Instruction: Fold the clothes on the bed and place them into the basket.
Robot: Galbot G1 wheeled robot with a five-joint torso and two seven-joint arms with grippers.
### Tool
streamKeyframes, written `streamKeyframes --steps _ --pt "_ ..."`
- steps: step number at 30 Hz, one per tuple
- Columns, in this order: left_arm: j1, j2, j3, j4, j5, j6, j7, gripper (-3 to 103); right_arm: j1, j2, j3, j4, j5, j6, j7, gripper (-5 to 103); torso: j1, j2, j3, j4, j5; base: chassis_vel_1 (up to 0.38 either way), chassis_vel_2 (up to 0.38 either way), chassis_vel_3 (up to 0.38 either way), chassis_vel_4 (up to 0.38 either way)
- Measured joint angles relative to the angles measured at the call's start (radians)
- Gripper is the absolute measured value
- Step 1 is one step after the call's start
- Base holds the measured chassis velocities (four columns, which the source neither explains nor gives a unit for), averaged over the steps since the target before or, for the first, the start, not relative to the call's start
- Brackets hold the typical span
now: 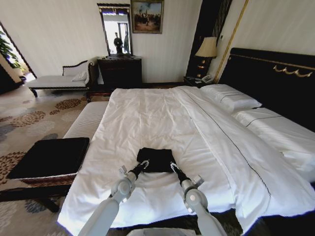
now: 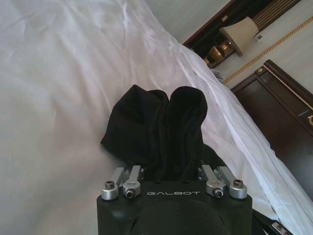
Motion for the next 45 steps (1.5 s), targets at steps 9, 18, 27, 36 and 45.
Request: streamKeyframes --steps 9,18,27,36,45 --pt "-0.008 0.001 0.004 0.004 -0.013 -0.002 -0.001 14 0.022 0.017 -0.009 -0.027 0.028 0.004 -0.012 86 0.000 0.000 0.000 0.0000 0.0000 0.000 0.000 0.000 0.000" --pt "-0.008 -0.013 0.003 0.011 -0.009 -0.007 -0.001 11 0.029 0.019 -0.015 -0.036 0.019 0.007 -0.021 54 0.000 0.000 0.000 0.0001 0.0003 0.000 0.000 0.000 0.000" --pt "-0.011 0.000 0.007 0.001 0.022 -0.016 -0.008 11 0.015 0.020 -0.027 -0.020 -0.048 0.012 -0.044 15 0.000 0.000 0.000 0.0001 0.0002 0.000 0.000 0.000 0.000" --pt "0.007 0.006 0.010 -0.054 0.031 -0.019 -0.025 11 0.007 0.021 -0.029 0.007 -0.068 0.018 -0.047 8 0.000 0.000 0.000 0.0000 0.0002 0.000 0.000 0.000 0.000" --pt "0.086 0.048 -0.026 -0.220 0.076 -0.026 -0.031 11 -0.024 0.006 -0.042 0.130 -0.176 0.026 -0.039 8 0.000 0.000 0.000 0.0001 0.0001 0.000 0.000 0.000 0.000"
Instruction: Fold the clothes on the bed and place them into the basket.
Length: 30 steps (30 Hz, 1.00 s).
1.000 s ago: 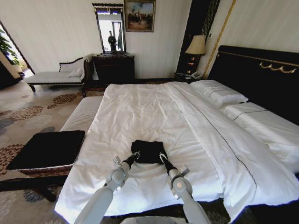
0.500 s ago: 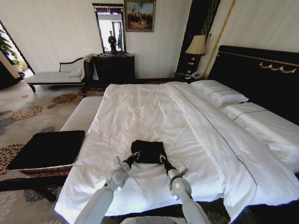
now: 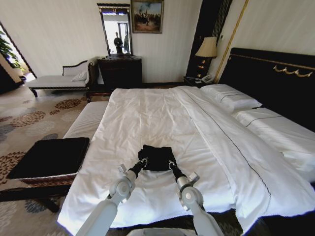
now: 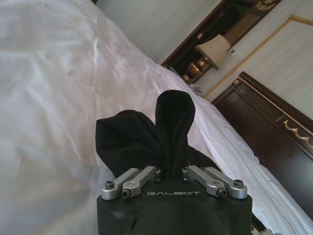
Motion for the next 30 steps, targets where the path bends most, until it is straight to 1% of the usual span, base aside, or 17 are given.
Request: streamKeyframes --steps 2,3,4,7,12,15,17,21,26,30 --pt "0.031 0.008 -0.017 -0.048 0.025 -0.007 -0.002 11 -0.015 0.000 -0.004 0.033 -0.069 0.010 -0.011 8 0.000 0.000 0.000 0.0001 0.0000 0.000 0.000 0.000 0.000" --pt "0.031 0.008 -0.017 -0.048 0.025 -0.007 -0.002 11 -0.015 0.000 -0.004 0.033 -0.069 0.010 -0.011 8 0.000 0.000 0.000 0.0001 0.0000 0.000 0.000 0.000 0.000" --pt "0.044 0.009 -0.029 -0.074 0.037 -0.009 -0.006 11 -0.024 0.000 -0.005 0.053 -0.103 0.019 -0.018 8 0.000 0.000 0.000 0.0000 0.0000 0.000 0.000 0.000 0.000" --pt "0.063 0.011 -0.056 -0.125 0.058 -0.010 -0.011 11 -0.036 -0.002 -0.004 0.087 -0.146 0.038 -0.028 8 0.000 0.000 0.000 0.0000 0.0000 0.000 0.000 0.000 0.000" --pt "0.071 0.021 -0.067 -0.157 0.058 -0.010 -0.026 11 -0.047 -0.002 -0.003 0.112 -0.171 0.061 -0.032 8 0.000 0.000 0.000 0.0000 0.0000 0.000 0.000 0.000 0.000" --pt "0.073 0.025 -0.072 -0.171 0.042 -0.010 -0.048 11 -0.062 0.008 -0.003 0.122 -0.211 0.079 -0.037 8 0.000 0.000 0.000 -0.0001 0.0000 0.000 0.000 0.000 0.000" --pt "0.075 0.026 -0.074 -0.175 0.045 -0.010 -0.050 11 -0.066 0.011 -0.003 0.124 -0.223 0.082 -0.039 8 0.000 0.000 0.000 -0.0001 0.0000 0.000 0.000 0.000 0.000" --pt "0.094 0.030 -0.070 -0.191 0.089 -0.011 -0.047 11 -0.077 0.023 -0.012 0.124 -0.264 0.090 -0.042 8 0.000 0.000 0.000 0.0000 0.0000 0.000 0.000 0.000 0.000" --pt "0.098 0.029 -0.058 -0.189 0.124 -0.014 -0.039 11 -0.077 0.029 -0.023 0.109 -0.275 0.099 -0.040 8 0.000 0.000 0.000 0.0000 0.0000 0.000 0.000 0.000 0.000" --pt "0.085 0.027 -0.044 -0.180 0.133 -0.014 -0.036 11 -0.071 0.030 -0.026 0.099 -0.274 0.102 -0.037 8 0.000 0.000 0.000 -0.0001 0.0000 0.000 0.000 0.000 0.000"
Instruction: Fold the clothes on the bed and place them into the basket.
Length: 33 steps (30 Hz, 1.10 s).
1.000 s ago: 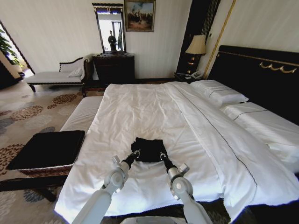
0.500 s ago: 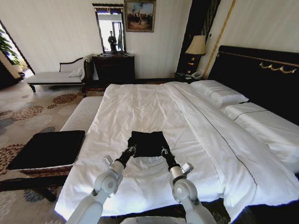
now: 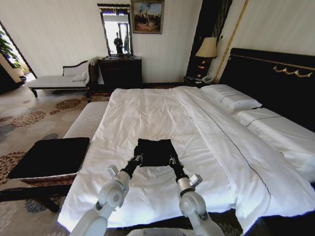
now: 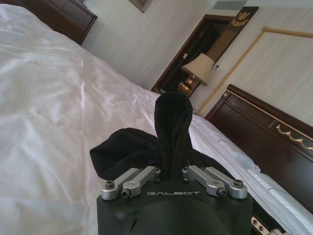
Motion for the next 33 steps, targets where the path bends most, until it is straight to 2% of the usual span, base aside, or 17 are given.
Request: streamKeyframes --steps 8,14,33 --pt "-0.018 -0.004 0.018 0.019 0.010 -0.001 0.006 11 0.012 0.001 0.000 -0.015 0.025 0.003 0.006 8 0.000 0.000 0.000 -0.0001 0.0002 0.056 0.055 -0.043 -0.055" --pt "-0.015 -0.004 0.017 0.025 0.014 -0.005 0.014 11 0.020 0.004 -0.001 -0.026 0.029 0.002 0.006 8 0.000 0.000 0.000 0.0000 0.0000 0.180 0.202 -0.171 -0.214" --pt "0.041 0.008 -0.023 0.002 0.025 -0.008 0.031 11 0.022 0.006 -0.008 -0.029 0.021 -0.003 0.012 8 0.000 0.000 0.000 0.0001 -0.0001 0.319 0.327 -0.327 -0.321"
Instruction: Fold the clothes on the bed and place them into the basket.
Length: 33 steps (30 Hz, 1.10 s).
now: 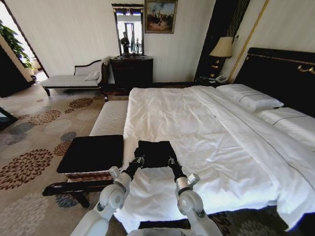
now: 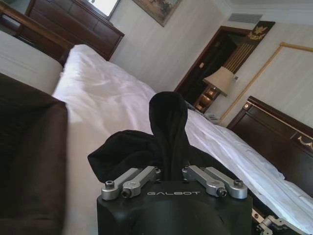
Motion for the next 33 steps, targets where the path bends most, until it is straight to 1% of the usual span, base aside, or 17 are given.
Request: streamKeyframes --steps 7,8,12,16,17,19,20,22,24,26,27,29,31,32,33 --pt "0.024 0.000 -0.017 -0.011 0.003 0.000 0.005 11 0.004 -0.005 -0.007 0.003 0.000 -0.001 0.004 8 0.000 0.000 0.000 -0.0001 -0.0003 0.352 0.359 -0.343 -0.367" --pt "0.029 0.000 -0.021 -0.014 0.004 0.000 0.006 11 0.004 -0.005 -0.010 0.003 -0.001 -0.001 0.004 8 0.000 0.000 0.000 0.0000 0.0005 0.368 0.359 -0.343 -0.382" --pt "0.047 0.006 -0.041 -0.025 0.005 -0.002 0.010 11 0.000 0.000 -0.017 0.003 -0.010 -0.001 0.005 8 0.000 0.000 0.000 -0.0002 -0.0004 0.337 0.347 -0.341 -0.350" --pt "0.063 0.013 -0.065 -0.042 0.006 -0.004 0.012 11 0.000 0.002 -0.026 0.002 -0.017 0.003 0.004 8 0.000 0.000 0.000 0.0000 0.0003 0.346 0.359 -0.341 -0.365" --pt "0.071 0.018 -0.082 -0.048 0.004 -0.008 0.013 11 0.002 0.002 -0.033 0.003 -0.017 0.006 0.004 8 0.000 0.000 0.000 0.0001 0.0001 0.297 0.206 -0.258 -0.266" --pt "0.072 0.020 -0.086 -0.049 0.003 -0.010 0.013 11 0.002 0.000 -0.034 0.007 -0.015 0.006 0.004 8 0.000 0.000 0.000 0.0003 -0.0001 0.243 0.206 -0.258 -0.217" --pt "0.072 0.023 -0.087 -0.049 0.002 -0.011 0.013 11 0.002 -0.002 -0.036 0.015 -0.010 0.005 0.005 8 0.000 0.000 0.000 0.0001 -0.0008 0.110 0.117 -0.157 -0.085" --pt "0.071 0.025 -0.088 -0.049 0.002 -0.012 0.013 11 0.005 -0.005 -0.038 0.021 0.000 0.000 0.009 8 0.000 0.000 0.000 0.0000 -0.0007 0.110 0.023 -0.035 -0.085" --pt "0.066 0.026 -0.093 -0.049 0.000 -0.014 0.010 11 0.018 -0.015 -0.046 0.031 0.024 -0.016 0.021 8 0.000 0.000 0.000 0.0004 0.0000 0.000 0.000 0.000 0.000" --pt "0.053 0.026 -0.095 -0.044 -0.003 -0.014 -0.002 11 0.040 -0.031 -0.063 0.032 0.056 -0.033 0.040 8 0.000 0.000 0.000 -0.0003 0.0006 0.000 0.000 0.000 0.000" --pt "0.053 0.026 -0.095 -0.044 -0.003 -0.014 -0.002 11 0.040 -0.031 -0.063 0.032 0.056 -0.033 0.040 8 0.000 0.000 0.000 -0.0003 0.0006 0.000 0.000 0.000 0.000" --pt "0.030 0.028 -0.094 -0.030 -0.010 -0.015 -0.017 11 0.073 -0.048 -0.080 0.023 0.105 -0.054 0.068 8 0.000 0.000 0.000 -0.0008 0.0007 -0.065 -0.089 0.039 0.032" --pt "0.006 0.035 -0.094 -0.011 -0.021 -0.014 -0.026 11 0.107 -0.062 -0.094 0.012 0.150 -0.071 0.089 8 0.000 0.000 0.000 -0.0009 0.0004 -0.083 -0.040 0.033 0.017" --pt "0.006 0.035 -0.094 -0.011 -0.021 -0.014 -0.026 11 0.107 -0.062 -0.094 0.012 0.150 -0.071 0.089 8 0.000 0.000 0.000 -0.0009 0.0004 -0.079 -0.040 0.024 0.012" --pt "-0.008 0.040 -0.094 0.001 -0.028 -0.014 -0.031 11 0.131 -0.070 -0.104 0.005 0.174 -0.080 0.101 8 0.000 0.000 0.000 -0.0003 0.0006 0.000 0.000 0.000 0.000"
